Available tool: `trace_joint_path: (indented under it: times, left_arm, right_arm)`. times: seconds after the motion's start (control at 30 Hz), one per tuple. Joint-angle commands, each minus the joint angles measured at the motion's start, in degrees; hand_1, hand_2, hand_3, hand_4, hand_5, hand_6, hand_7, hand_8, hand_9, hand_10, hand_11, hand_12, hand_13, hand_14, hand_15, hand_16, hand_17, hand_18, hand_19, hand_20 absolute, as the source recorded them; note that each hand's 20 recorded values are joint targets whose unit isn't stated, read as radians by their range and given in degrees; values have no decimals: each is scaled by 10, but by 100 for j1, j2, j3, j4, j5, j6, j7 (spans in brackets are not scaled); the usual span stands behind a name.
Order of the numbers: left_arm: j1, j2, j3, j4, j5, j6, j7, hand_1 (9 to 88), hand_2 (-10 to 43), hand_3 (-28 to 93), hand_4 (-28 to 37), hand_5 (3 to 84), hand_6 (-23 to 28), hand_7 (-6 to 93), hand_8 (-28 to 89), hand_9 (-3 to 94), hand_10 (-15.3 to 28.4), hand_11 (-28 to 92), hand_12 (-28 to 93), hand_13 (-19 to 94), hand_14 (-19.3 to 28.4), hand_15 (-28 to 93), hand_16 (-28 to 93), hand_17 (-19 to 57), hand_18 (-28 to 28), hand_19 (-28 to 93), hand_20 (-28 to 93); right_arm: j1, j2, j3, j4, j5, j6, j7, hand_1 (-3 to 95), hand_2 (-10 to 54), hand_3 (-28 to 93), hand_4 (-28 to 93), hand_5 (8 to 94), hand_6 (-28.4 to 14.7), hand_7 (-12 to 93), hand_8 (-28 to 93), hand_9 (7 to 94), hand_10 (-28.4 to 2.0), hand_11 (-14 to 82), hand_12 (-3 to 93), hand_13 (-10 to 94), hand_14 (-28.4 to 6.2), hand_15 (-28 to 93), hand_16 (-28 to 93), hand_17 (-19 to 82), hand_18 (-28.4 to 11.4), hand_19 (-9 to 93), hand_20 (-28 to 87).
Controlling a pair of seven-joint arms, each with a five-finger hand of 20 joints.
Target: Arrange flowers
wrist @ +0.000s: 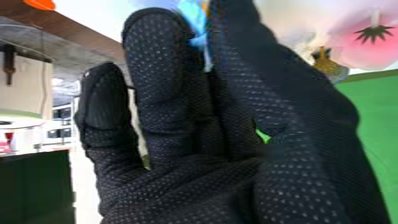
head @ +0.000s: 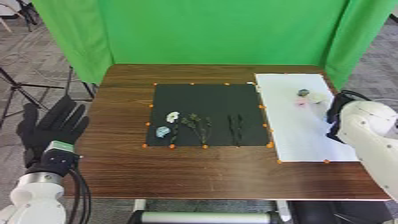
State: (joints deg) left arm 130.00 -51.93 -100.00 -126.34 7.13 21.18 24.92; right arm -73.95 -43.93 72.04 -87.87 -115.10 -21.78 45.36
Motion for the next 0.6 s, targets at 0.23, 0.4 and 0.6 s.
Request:
trace_joint_path:
  times: [0.23, 0.4, 0.6]
  left_arm:
    - [33, -84, -67, -27, 79, -57, -145, 232, 134, 707, -283, 403, 81, 167, -92, 305, 135, 214, 91, 200, 133, 335, -97, -57, 107, 284, 75]
    - [72, -30, -127, -36, 55, -75, -102, 233, 134, 707, -283, 403, 81, 168, -92, 305, 136, 214, 91, 199, 133, 335, -96, -58, 108, 286, 75]
    - [63, -25, -167, -7, 60, -68, -151, 232, 133, 708, -283, 402, 81, 166, -91, 305, 136, 214, 92, 200, 133, 334, -96, -58, 108, 285, 74]
  right_arm:
    - [-988, 17, 227, -634, -478, 897, -139, 664, -95, 667, -283, 659, -25, 457, 56, 774, -107, 222, 499, 753, -50, 433, 436, 419, -184, 794, 353]
    - [-1272, -18, 377, -1476, -869, 1399, -371, 655, -95, 685, -283, 683, -26, 443, 86, 790, -104, 223, 517, 764, -56, 467, 432, 420, -196, 810, 379]
    - [-987, -248, -154, -2000, -1125, 2455, -1284, 648, -95, 697, -283, 687, -26, 441, 93, 793, -105, 223, 520, 766, -59, 479, 433, 420, -201, 817, 389]
